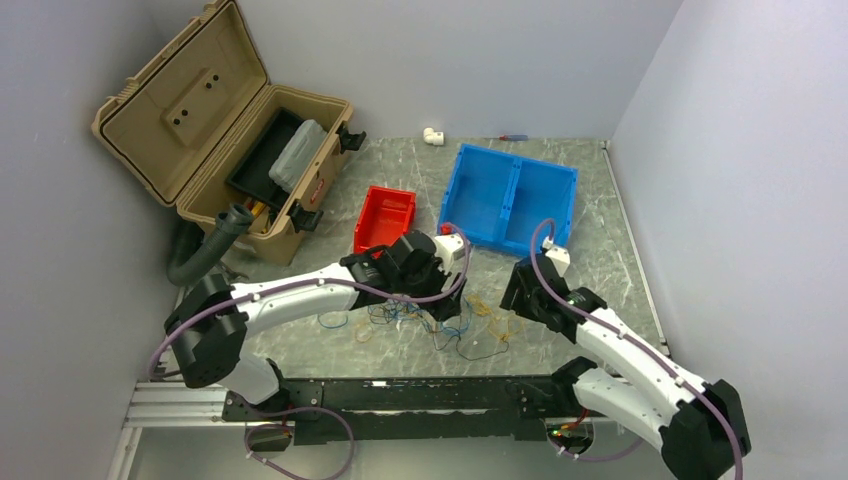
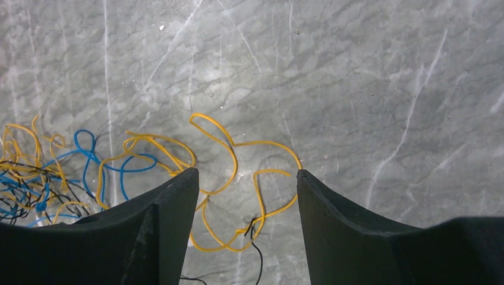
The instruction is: Untangle the cables
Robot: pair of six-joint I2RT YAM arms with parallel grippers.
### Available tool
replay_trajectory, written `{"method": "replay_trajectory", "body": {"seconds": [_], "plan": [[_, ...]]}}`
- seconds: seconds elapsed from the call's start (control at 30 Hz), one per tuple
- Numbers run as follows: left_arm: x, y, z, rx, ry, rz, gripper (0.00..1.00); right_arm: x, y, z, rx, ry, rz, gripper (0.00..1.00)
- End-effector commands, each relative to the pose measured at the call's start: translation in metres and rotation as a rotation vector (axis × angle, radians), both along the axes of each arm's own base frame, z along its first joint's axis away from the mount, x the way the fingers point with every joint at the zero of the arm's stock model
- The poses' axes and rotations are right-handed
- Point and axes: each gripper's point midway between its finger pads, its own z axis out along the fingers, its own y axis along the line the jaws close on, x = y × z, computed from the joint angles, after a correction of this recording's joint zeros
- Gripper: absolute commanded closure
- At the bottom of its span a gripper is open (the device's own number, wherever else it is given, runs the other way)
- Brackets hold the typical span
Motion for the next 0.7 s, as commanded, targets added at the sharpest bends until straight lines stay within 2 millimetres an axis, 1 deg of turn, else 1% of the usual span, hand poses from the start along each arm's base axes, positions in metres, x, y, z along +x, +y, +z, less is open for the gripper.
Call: {"method": "replay_trajectory", "body": {"seconds": [0.0, 0.03, 0.13, 0.23, 0.33, 0.4, 0.43, 0.47, 0.5, 0.53, 0.57, 0.6, 0.63, 0.67], "plan": [[0.006, 0.0, -0.001, -0.008, 0.01, 0.058, 0.19, 0.021, 0.012, 0.0, 0.037, -0.05, 0.019, 0.35], [0.005, 0.001, -0.004, -0.009, 0.018, 0.062, 0.19, 0.022, 0.013, -0.006, 0.027, -0.037, 0.028, 0.35], [0.002, 0.003, -0.008, -0.015, 0.034, 0.071, 0.19, 0.027, 0.019, -0.015, 0.026, -0.02, 0.062, 0.34], [0.001, 0.008, -0.011, -0.007, 0.033, 0.087, 0.18, 0.026, 0.018, -0.026, 0.013, 0.014, 0.042, 0.34], [0.002, 0.017, -0.012, 0.002, 0.022, 0.113, 0.17, 0.024, 0.011, -0.032, -0.008, 0.036, 0.004, 0.4], [0.003, 0.024, -0.011, 0.008, 0.007, 0.136, 0.16, 0.023, 0.01, -0.033, -0.01, 0.034, 0.001, 0.53], [0.005, 0.027, -0.01, 0.012, -0.006, 0.151, 0.15, 0.023, 0.01, -0.032, -0.006, 0.028, 0.003, 0.63], [0.005, 0.031, -0.008, 0.013, -0.015, 0.163, 0.15, 0.024, 0.011, -0.029, 0.002, 0.018, 0.009, 0.77], [0.006, 0.034, -0.005, 0.011, -0.027, 0.174, 0.15, 0.025, 0.015, -0.024, 0.015, 0.009, 0.025, 0.89], [0.007, 0.037, -0.003, 0.008, -0.038, 0.183, 0.14, 0.027, 0.019, -0.013, 0.027, -0.01, 0.053, 1.0], [0.007, 0.041, 0.0, 0.007, -0.046, 0.19, 0.14, 0.029, 0.021, 0.0, 0.031, -0.034, 0.072, 1.0], [0.006, 0.043, 0.005, 0.002, -0.053, 0.191, 0.15, 0.033, 0.023, 0.023, 0.049, -0.085, 0.082, 1.0], [0.005, 0.045, 0.01, -0.001, -0.06, 0.191, 0.15, 0.036, 0.022, 0.04, 0.058, -0.133, 0.083, 1.0], [0.005, 0.048, 0.015, -0.005, -0.07, 0.189, 0.15, 0.039, 0.021, 0.063, 0.068, -0.189, 0.091, 1.0]]}}
